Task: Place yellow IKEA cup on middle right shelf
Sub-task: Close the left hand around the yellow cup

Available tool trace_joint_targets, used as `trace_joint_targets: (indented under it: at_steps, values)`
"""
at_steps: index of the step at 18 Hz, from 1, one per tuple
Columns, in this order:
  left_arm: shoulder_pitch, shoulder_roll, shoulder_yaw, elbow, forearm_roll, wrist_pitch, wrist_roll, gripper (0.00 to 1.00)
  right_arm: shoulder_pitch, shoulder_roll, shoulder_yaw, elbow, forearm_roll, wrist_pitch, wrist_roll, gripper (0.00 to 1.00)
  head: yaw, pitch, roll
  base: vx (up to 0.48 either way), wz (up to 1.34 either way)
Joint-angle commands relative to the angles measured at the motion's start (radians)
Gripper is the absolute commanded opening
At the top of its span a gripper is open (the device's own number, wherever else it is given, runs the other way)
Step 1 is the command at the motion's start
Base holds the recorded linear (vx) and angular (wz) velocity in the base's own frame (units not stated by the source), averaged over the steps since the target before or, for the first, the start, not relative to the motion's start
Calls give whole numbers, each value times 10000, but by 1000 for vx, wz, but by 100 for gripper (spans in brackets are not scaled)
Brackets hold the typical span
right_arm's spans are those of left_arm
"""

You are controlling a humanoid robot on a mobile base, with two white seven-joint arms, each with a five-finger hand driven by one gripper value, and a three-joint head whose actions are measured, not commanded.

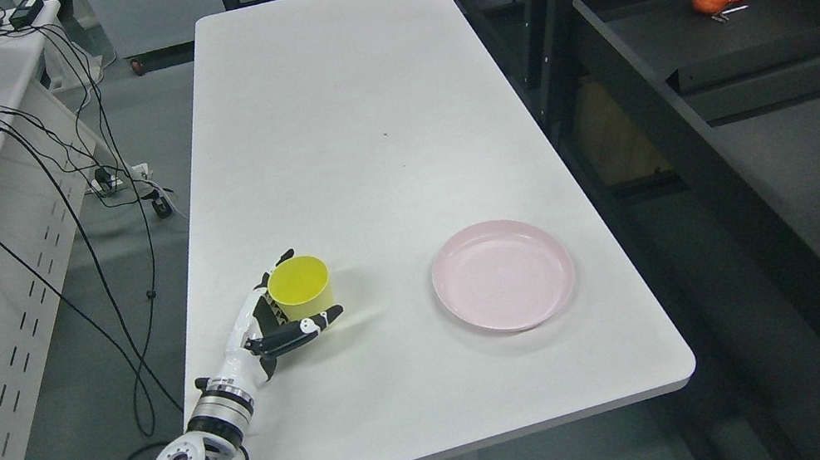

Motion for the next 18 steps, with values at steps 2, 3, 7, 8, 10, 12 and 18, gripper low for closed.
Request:
trace_joint_targets:
  at_steps: [2,3,7,8,10,12,18]
  values:
    - [77,174,390,633,50,-14,-27,63,138,-175,168,0,-245,5,-4,99,0,0,0,0,0]
    - [93,174,803,633,96,-196,-27,48,138,-175,168,0,-245,5,-4,99,0,0,0,0,0]
    - [368,174,1513,359,893,-1701,-27,0,138,-175,168,0,-245,5,-4,99,0,0,0,0,-8]
    - [430,174,1559,-53,924,-1701,-27,0,138,-175,168,0,-245,5,-4,99,0,0,0,-5,-16]
    - [705,174,1819,-1323,1199,-1656,-27,0,138,-175,168,0,-245,5,-4,99,0,0,0,-2,-8]
    - [1103,174,1835,-2703,1582,-1625,-27,0,138,-175,168,-15,-245,5,-4,99,0,0,0,0,0]
    - [1672,174,1789,-3952,1707,-1655,-27,1,138,-175,168,0,-245,5,-4,99,0,0,0,-27,-1]
